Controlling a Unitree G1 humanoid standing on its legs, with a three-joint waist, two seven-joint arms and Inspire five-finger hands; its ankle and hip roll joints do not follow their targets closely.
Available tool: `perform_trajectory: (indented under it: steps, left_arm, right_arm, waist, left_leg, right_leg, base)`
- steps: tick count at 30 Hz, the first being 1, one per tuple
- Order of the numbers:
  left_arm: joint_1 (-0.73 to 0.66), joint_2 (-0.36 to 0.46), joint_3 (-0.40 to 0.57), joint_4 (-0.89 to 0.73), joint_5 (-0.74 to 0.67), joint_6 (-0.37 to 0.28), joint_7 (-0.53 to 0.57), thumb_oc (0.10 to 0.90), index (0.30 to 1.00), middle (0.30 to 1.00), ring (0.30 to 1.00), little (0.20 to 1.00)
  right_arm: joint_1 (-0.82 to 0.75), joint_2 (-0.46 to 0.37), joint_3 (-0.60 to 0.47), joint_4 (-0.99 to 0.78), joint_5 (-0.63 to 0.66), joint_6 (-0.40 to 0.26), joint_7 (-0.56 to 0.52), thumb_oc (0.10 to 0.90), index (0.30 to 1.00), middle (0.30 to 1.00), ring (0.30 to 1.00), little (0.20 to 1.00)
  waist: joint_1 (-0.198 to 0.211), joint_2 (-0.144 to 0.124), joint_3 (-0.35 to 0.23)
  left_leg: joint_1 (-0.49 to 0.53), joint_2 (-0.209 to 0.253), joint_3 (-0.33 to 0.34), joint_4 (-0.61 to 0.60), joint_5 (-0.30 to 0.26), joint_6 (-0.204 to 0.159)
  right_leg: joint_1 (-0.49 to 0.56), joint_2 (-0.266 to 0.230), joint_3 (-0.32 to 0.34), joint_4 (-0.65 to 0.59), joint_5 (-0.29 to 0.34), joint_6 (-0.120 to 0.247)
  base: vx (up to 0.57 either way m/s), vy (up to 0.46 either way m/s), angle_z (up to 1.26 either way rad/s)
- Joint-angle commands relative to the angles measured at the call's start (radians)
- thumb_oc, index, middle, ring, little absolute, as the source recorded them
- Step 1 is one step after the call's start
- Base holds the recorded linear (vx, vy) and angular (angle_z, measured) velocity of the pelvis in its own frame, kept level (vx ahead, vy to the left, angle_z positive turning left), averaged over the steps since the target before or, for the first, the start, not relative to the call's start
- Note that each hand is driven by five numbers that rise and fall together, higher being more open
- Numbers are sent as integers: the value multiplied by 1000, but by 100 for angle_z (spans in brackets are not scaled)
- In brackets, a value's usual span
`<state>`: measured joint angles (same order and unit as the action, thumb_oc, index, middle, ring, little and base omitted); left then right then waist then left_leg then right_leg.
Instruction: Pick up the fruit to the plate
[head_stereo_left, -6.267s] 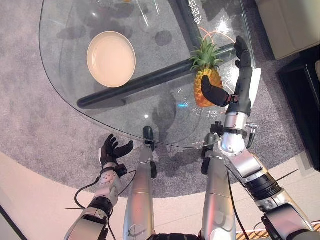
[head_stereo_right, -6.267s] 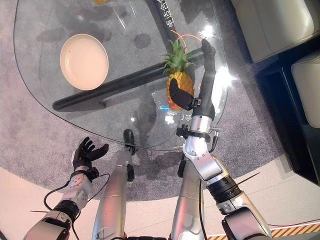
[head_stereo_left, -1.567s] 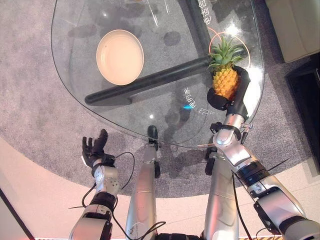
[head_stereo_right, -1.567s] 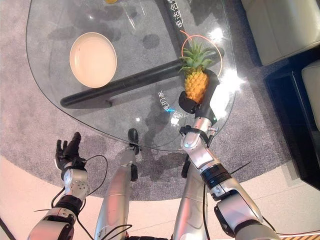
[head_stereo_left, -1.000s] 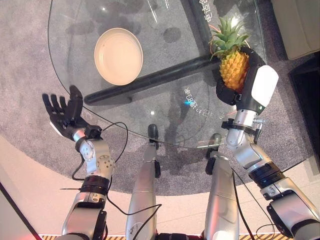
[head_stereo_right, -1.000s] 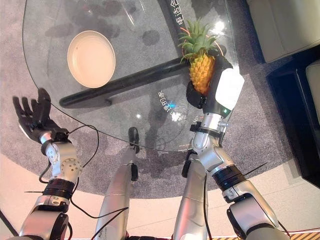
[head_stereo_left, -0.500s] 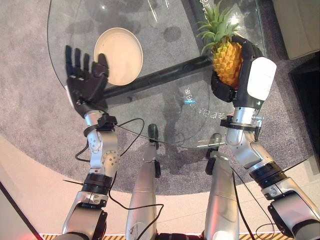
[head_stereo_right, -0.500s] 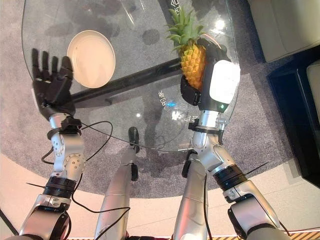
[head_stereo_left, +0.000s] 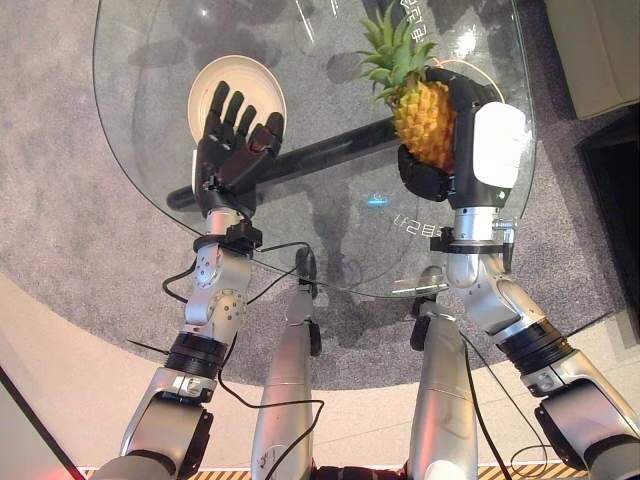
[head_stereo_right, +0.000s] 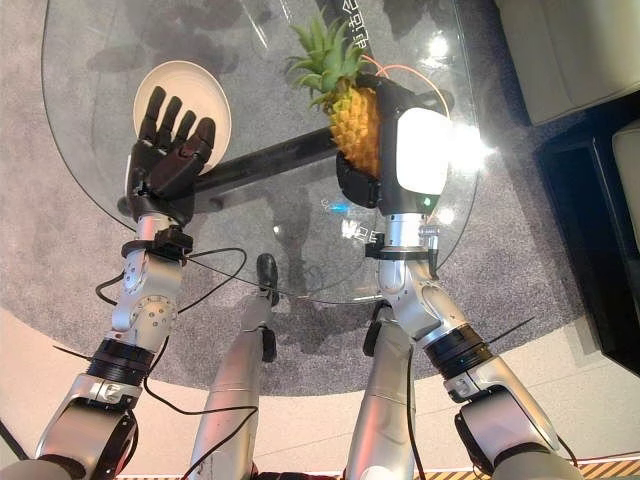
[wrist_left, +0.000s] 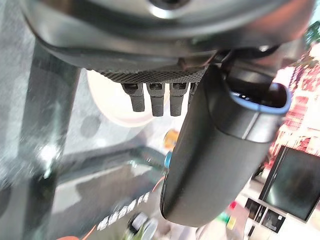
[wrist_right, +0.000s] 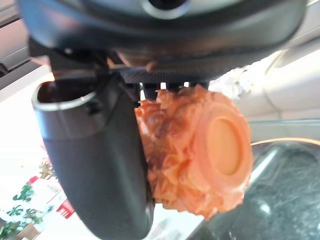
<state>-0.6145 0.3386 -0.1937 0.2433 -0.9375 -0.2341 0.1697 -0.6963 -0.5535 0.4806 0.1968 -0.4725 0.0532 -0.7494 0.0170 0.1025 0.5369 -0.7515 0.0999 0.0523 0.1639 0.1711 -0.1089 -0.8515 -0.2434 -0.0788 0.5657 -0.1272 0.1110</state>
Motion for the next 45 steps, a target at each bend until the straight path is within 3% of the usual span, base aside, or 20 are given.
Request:
perform_trajectory:
  steps: [1,14,26,45]
  left_arm:
    - [-100,22,-6,-85,-22,-42,-54,800,900,900,900,900]
    - [-133,-3,-49,-85,-58,27,-61,800,900,900,900,900]
    - [-142,-33,-60,-103,-217,56,-93,800,900,900,900,900]
    - [-122,-49,-43,-166,-304,-50,-85,800,900,900,900,900]
  right_arm:
    - [-156,-13,1,-195,-61,-86,-19,100,300,300,300,200]
    - [-211,-4,83,-222,-48,-76,51,100,300,300,300,200]
    - [-252,0,141,-265,-53,-66,132,100,300,300,300,200]
    - [-244,-11,192,-297,-23,-79,210,100,300,300,300,200]
  waist:
    - [-13,-4,-17]
    - [-7,-7,-17]
    - [0,-11,-17]
    - [7,-16,-17]
  left_leg:
    - [18,-50,38,75,-115,39]
    - [29,-53,40,61,-111,39]
    - [30,-58,38,62,-113,41]
    - [26,-63,31,62,-112,41]
  right_leg:
    - [77,40,-61,-206,118,7]
    - [92,33,-71,-226,126,10]
    - [96,27,-82,-230,131,13]
    - [96,24,-92,-230,132,11]
  base:
    - [0,0,0]
    - [0,0,0]
    - [0,0,0]
    - [0,0,0]
